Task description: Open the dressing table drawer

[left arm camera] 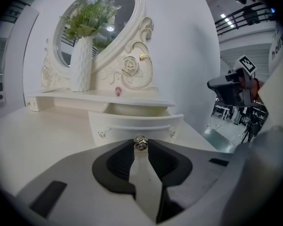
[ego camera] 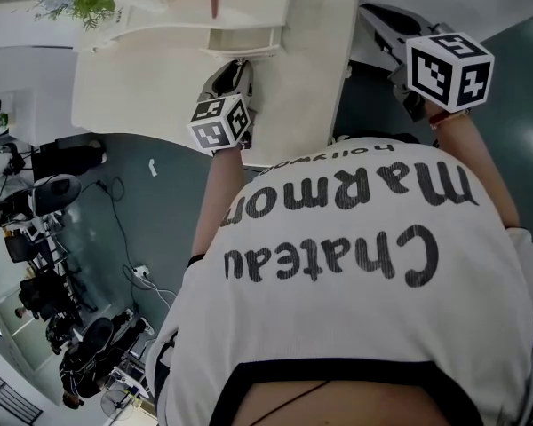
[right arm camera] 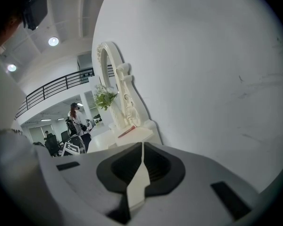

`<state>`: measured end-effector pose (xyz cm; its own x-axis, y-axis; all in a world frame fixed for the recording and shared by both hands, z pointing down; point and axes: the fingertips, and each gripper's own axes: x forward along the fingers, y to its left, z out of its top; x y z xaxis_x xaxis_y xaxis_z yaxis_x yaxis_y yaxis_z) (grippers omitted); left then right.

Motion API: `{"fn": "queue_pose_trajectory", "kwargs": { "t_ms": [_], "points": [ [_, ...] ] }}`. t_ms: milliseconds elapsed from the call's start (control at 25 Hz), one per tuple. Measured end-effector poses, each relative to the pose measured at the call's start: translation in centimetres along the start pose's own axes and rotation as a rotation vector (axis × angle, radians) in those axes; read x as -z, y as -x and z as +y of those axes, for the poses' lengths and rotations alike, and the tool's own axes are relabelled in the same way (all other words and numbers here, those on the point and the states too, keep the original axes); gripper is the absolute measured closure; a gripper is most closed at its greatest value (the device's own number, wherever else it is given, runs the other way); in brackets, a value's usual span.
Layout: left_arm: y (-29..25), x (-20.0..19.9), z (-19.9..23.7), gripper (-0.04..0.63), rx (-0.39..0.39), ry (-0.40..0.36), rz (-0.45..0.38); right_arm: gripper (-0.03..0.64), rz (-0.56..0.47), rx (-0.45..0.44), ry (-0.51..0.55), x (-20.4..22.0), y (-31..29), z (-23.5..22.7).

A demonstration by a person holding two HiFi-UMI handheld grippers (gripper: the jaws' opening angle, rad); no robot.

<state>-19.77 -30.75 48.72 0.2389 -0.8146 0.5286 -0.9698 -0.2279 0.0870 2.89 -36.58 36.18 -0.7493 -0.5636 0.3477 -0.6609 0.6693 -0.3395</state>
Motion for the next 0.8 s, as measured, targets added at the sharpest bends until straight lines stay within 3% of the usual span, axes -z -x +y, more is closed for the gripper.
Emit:
{"fn": "queue_pose_trajectory", "kwargs": {
  "t_ms": [800],
  "points": [
    [1.1,1.1,-0.5,0.489,0.017,-0.027,-0.003,0.584,-0.002,0.018,-0.010,1.3,0.8,1.0]
  ]
}}
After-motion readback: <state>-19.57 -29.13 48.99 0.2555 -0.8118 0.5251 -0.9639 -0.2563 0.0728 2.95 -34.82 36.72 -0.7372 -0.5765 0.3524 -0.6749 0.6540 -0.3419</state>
